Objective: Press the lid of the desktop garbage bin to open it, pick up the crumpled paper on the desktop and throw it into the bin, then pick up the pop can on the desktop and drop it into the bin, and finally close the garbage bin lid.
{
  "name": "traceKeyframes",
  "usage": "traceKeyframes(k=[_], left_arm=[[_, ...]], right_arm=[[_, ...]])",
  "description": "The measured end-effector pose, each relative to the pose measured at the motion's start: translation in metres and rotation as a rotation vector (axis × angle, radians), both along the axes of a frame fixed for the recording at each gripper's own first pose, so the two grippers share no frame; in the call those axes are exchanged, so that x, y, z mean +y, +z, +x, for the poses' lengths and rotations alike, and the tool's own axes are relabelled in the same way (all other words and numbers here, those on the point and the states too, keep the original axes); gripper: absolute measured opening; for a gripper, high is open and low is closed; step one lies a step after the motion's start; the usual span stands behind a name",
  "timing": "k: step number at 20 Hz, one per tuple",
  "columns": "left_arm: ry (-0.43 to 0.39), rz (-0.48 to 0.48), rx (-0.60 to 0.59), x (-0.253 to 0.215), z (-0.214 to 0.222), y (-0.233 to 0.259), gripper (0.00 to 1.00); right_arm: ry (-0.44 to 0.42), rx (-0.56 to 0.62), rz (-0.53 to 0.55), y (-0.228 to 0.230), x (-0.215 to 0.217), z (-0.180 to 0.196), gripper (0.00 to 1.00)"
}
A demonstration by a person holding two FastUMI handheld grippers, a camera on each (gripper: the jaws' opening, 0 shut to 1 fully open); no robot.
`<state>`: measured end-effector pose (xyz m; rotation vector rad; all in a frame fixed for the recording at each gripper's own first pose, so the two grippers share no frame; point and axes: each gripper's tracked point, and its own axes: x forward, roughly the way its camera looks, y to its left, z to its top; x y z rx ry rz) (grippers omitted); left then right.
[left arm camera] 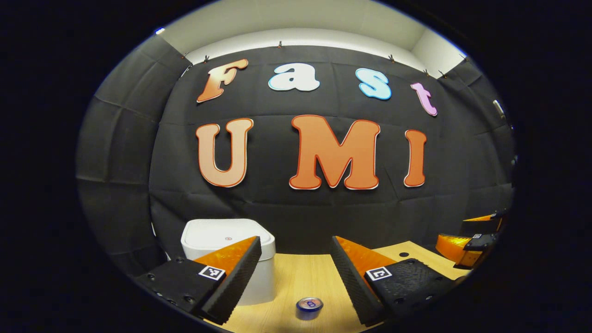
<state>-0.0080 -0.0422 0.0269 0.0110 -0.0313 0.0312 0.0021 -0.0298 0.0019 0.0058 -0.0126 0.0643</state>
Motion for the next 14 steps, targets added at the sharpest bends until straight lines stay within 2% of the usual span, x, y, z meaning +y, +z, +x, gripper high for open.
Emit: traceKeyframes(k=[6,8,10,14], left_arm=[[-0.037,0.014,0.020,-0.009,0.007,-0.001,0.95],[-0.008,0.033,0.018,-0.002,0.007,-0.001,0.94],[-0.017,0.023,0.015,-0.004,0.007,0.000,0.95],[-0.019,0.019,0.032,-0.005,0.007,-0.006,0.94]], right_arm=[[-0.051,-0.016,0.020,0.005,-0.014,-0.004,0.94],[-0.060,-0.016,0.015,0.006,-0.015,-0.006,0.94],[-0.075,-0.017,0.005,0.005,-0.019,-0.005,0.94],[-0.055,-0.008,0.010,0.006,-0.012,-0.003,0.94]])
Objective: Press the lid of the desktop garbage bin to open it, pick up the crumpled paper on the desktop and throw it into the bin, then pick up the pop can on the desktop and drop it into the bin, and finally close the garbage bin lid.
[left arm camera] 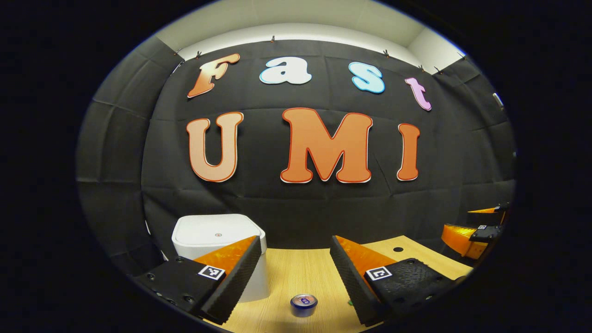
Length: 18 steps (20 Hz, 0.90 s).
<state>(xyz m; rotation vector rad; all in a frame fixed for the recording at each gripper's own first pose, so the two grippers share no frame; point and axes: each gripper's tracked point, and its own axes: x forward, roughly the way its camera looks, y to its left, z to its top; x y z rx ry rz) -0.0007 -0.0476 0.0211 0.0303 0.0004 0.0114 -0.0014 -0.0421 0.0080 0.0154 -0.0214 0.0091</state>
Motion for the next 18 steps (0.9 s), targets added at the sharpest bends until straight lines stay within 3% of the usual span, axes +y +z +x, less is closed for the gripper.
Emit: traceKeyframes(k=[18], left_arm=[[0.091,0.032,-0.044,0.037,0.001,0.012,0.94]], right_arm=[[0.079,0.004,-0.012,0.001,0.029,0.018,0.94]])
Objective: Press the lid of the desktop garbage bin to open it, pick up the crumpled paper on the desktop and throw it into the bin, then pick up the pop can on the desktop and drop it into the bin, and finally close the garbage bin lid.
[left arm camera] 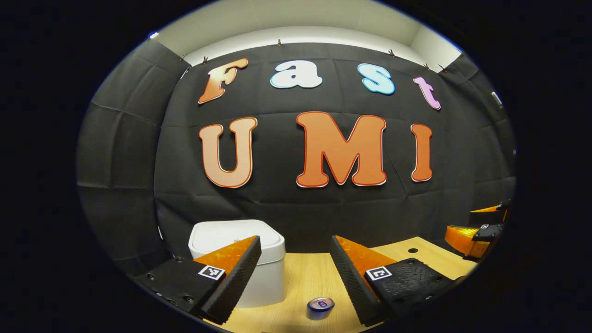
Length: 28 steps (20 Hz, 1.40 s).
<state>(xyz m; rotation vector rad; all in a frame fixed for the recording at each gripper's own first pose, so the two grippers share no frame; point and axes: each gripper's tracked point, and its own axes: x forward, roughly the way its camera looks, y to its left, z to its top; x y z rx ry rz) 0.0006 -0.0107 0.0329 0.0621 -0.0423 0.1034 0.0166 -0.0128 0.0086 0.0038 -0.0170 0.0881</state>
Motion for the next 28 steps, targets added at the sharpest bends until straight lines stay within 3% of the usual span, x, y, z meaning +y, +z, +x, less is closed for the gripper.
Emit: traceKeyframes(k=[2,4,7,8,10,18,21,28], left_arm=[[-0.017,0.008,0.032,-0.003,0.006,-0.006,0.92],[0.008,0.016,0.038,0.006,0.006,-0.004,0.80],[0.050,0.005,0.023,0.023,0.009,0.001,0.44],[0.104,0.017,0.023,0.037,0.012,0.000,0.38],[0.122,0.028,0.042,0.054,0.026,-0.004,0.00],[0.273,-0.029,0.143,0.141,0.086,-0.034,0.00],[0.291,-0.068,0.231,0.158,0.096,-0.057,0.00],[0.300,-0.023,0.216,0.161,0.097,-0.070,0.00]], right_arm=[[0.020,-0.004,0.005,0.002,0.006,0.001,0.94],[0.034,-0.003,0.008,0.002,0.010,0.005,0.94],[0.048,0.001,0.012,0.002,0.017,0.010,0.95],[0.050,0.001,0.008,0.004,0.018,0.012,0.95],[0.060,0.003,-0.004,0.003,0.023,0.014,0.94],[0.057,0.007,-0.020,0.007,0.025,0.025,0.94],[0.054,0.008,-0.023,0.009,0.026,0.029,0.94],[0.065,0.013,-0.029,0.009,0.035,0.035,0.95]])
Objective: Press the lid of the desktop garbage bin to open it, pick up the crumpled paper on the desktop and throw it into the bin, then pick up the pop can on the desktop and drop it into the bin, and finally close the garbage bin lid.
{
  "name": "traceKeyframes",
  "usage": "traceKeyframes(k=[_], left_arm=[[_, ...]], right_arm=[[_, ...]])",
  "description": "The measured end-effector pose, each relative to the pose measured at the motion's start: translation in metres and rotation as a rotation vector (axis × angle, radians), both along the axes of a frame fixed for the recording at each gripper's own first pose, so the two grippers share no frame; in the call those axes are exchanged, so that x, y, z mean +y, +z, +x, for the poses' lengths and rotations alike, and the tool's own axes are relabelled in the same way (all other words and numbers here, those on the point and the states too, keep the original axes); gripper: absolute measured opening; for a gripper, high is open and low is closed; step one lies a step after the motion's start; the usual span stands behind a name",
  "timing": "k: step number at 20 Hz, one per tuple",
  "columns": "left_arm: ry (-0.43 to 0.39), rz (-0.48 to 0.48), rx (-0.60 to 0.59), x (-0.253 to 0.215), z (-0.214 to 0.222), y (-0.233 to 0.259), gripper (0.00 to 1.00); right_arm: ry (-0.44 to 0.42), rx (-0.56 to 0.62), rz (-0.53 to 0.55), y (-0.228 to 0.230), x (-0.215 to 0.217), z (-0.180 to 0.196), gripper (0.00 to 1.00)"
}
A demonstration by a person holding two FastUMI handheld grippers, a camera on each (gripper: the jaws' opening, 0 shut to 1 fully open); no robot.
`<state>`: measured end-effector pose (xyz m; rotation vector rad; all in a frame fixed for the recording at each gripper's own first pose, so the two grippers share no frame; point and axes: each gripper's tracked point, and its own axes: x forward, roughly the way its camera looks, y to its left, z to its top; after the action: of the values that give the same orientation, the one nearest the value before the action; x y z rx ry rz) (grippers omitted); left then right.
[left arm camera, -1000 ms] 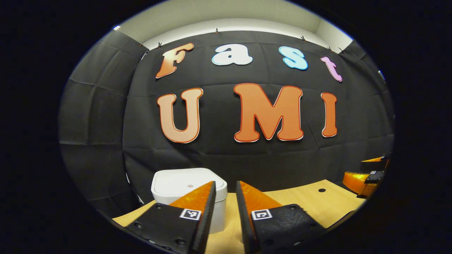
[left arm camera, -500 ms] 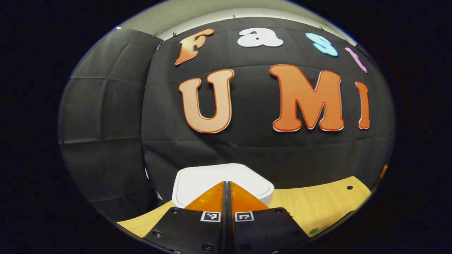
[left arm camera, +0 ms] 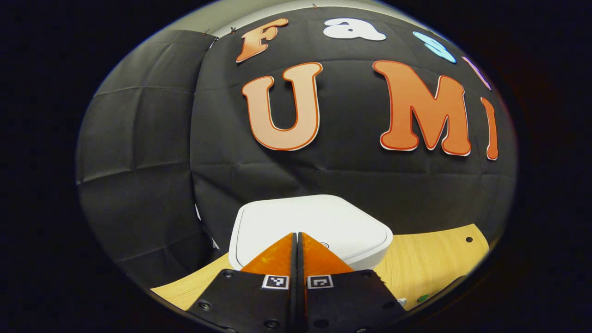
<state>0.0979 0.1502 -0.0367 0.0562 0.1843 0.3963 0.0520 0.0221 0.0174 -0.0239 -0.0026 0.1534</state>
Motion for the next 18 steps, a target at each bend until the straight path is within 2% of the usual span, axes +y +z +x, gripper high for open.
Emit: traceKeyframes(k=[2,4,6,7,10,12,13,15,18], left_arm=[[0.009,0.057,0.002,-0.001,0.002,0.005,0.00],[0.010,0.058,-0.039,-0.001,0.000,0.017,0.00],[0.022,0.118,-0.013,-0.004,-0.007,0.027,0.00],[0.034,0.142,-0.027,-0.006,-0.012,0.037,0.01],[-0.013,0.146,-0.134,-0.035,-0.034,0.079,0.03],[-0.066,0.129,-0.173,-0.059,-0.042,0.089,0.25],[-0.071,0.114,-0.187,-0.065,-0.047,0.094,0.41],[-0.099,0.053,-0.204,-0.077,-0.050,0.095,0.52],[-0.122,-0.009,-0.200,-0.090,-0.060,0.086,0.96]], right_arm=[[0.007,0.006,-0.010,-0.002,0.002,0.000,0.95],[0.002,-0.002,-0.007,0.002,-0.002,-0.002,0.94],[-0.011,-0.008,-0.002,0.004,-0.009,-0.002,0.95],[-0.019,-0.009,0.001,0.004,-0.014,-0.003,0.95],[-0.031,0.001,0.020,0.002,-0.020,-0.005,0.95],[-0.035,0.007,0.031,-0.001,-0.023,-0.007,0.95],[-0.033,0.015,0.032,-0.003,-0.024,-0.007,0.94],[-0.022,0.039,0.050,-0.009,-0.026,-0.010,0.94],[-0.010,0.081,0.072,-0.022,-0.028,-0.012,0.94]])
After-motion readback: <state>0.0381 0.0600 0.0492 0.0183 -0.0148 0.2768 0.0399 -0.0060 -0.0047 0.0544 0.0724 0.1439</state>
